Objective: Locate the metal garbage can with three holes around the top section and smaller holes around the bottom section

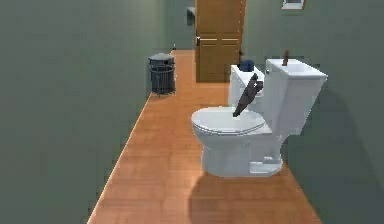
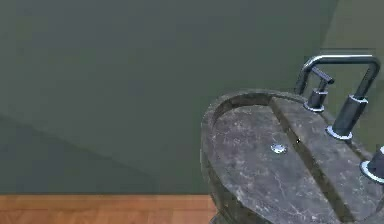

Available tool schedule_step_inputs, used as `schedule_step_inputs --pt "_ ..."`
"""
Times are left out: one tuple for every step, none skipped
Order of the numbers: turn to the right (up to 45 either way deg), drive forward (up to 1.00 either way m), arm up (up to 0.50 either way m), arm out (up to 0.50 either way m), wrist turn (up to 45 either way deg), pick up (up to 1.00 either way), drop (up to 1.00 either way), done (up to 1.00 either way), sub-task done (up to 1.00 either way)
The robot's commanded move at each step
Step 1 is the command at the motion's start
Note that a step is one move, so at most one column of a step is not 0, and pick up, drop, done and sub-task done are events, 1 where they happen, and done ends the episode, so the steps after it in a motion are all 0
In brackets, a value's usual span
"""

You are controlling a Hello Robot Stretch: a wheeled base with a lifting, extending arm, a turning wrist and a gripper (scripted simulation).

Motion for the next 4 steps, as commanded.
schedule_step_inputs --pt "-9.0 0.0 0.0 0.0 0.0 0.0 0.0 0.0 0.0" --pt "0.0 1.0 0.0 0.0 0.0 0.0 0.0 0.0 0.0" --pt "-3.0 0.0 0.0 0.0 0.0 0.0 0.0 0.0 0.0" --pt "0.0 0.5 0.0 0.0 0.0 0.0 0.0 0.0 0.0"
